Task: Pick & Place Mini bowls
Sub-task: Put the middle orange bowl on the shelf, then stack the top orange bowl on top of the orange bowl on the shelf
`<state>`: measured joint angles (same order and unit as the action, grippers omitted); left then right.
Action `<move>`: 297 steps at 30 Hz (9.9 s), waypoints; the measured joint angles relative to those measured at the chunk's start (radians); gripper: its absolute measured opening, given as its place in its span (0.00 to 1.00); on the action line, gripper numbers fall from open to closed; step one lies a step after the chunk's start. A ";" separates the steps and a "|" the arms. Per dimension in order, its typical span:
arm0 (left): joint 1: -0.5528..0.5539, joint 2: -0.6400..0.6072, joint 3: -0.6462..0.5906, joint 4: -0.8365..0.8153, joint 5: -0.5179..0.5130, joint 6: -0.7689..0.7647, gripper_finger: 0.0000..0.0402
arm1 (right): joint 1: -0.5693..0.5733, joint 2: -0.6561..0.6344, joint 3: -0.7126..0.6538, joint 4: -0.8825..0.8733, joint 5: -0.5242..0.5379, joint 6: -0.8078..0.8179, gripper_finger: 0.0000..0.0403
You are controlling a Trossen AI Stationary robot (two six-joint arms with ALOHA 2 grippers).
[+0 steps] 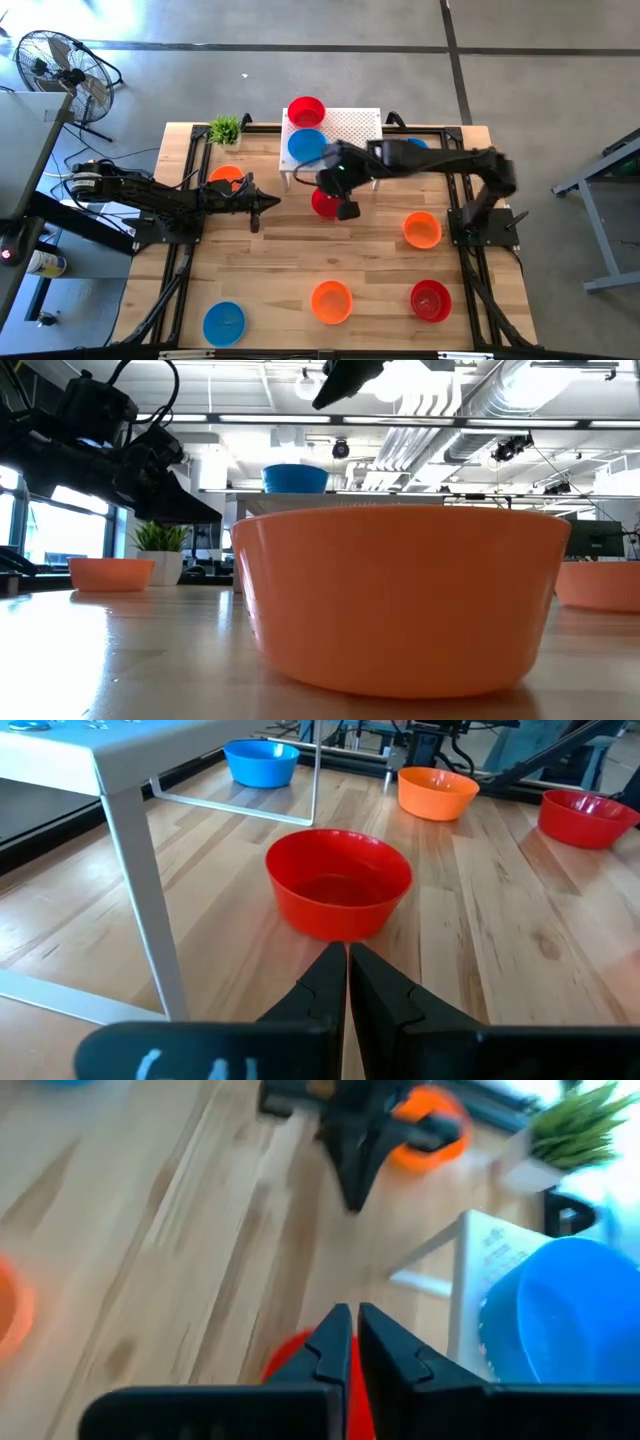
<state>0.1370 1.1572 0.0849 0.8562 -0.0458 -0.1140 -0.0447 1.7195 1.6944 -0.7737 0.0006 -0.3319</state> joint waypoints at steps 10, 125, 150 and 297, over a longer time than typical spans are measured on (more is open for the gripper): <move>0.000 0.000 0.000 0.001 0.005 0.000 0.04 | 0.193 -0.325 -0.637 0.553 0.436 0.325 0.03; 0.000 0.000 0.000 -0.021 0.040 -0.014 0.04 | -0.098 -0.601 -0.650 0.023 0.190 0.928 0.01; 0.000 0.000 0.000 -0.021 0.036 -0.015 0.04 | -0.734 0.103 0.091 -0.158 -0.142 0.328 0.01; 0.001 -0.511 0.122 -0.754 -0.262 -0.123 0.04 | -0.297 -0.951 -1.337 1.171 -0.179 0.190 0.00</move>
<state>0.1375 0.6460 0.2065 0.1026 -0.3074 -0.2369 -0.3420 0.7685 0.3576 0.3970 -0.1780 -0.1421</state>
